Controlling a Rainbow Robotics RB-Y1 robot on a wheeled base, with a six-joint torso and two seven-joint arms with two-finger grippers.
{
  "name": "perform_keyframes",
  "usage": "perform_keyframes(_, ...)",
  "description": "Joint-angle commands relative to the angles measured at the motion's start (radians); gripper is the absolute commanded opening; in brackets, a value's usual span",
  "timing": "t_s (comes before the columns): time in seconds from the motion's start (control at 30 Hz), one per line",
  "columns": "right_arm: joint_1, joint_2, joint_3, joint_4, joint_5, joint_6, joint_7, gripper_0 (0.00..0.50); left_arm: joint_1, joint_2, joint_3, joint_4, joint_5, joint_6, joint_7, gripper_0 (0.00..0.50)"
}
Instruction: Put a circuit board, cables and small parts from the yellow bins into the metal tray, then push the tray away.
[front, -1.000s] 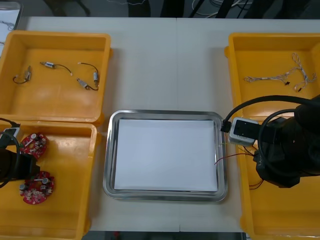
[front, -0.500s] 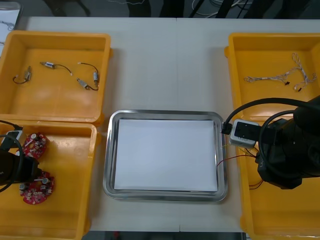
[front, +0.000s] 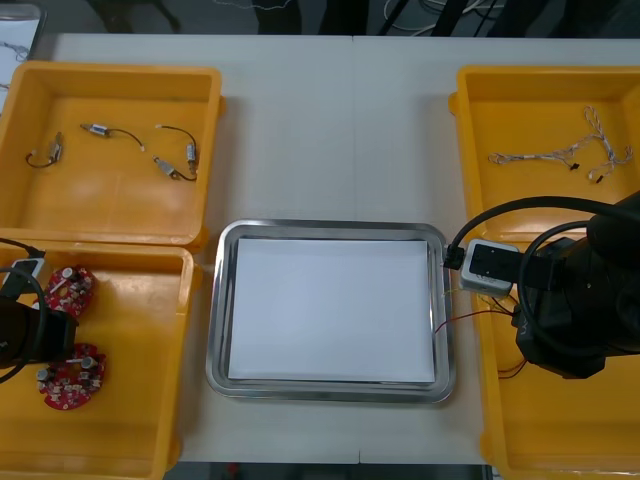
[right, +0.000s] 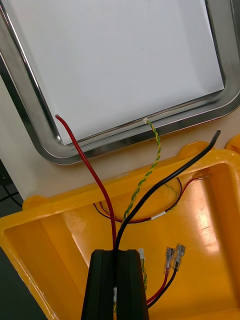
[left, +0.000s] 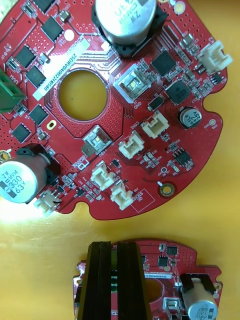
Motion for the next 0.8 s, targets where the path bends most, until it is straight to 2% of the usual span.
perform_keyframes(0.03,-0.026,-0.027,0.009,-0.005,0.000,0.009,-0.031,0.000,-0.003,-0.008,-0.010,-0.005,-0.007,-0.011,-0.060,0.000)
perform_keyframes(0.43,-0.026,-0.027,0.009,-0.005,0.000,0.012,-0.033,0.000,-0.023,-0.008,-0.004,-0.005,0.005,0.002,-0.059,0.000)
perform_keyframes(0.57,-0.026,-0.025,0.009,-0.005,0.000,0.014,-0.033,0.000,-0.043,-0.008,0.029,-0.022,0.023,0.068,-0.057,0.000)
perform_keyframes(0.8,-0.026,-0.027,0.009,-0.005,0.000,0.015,-0.033,0.000,-0.051,-0.008,0.111,-0.059,0.103,0.165,-0.063,0.000)
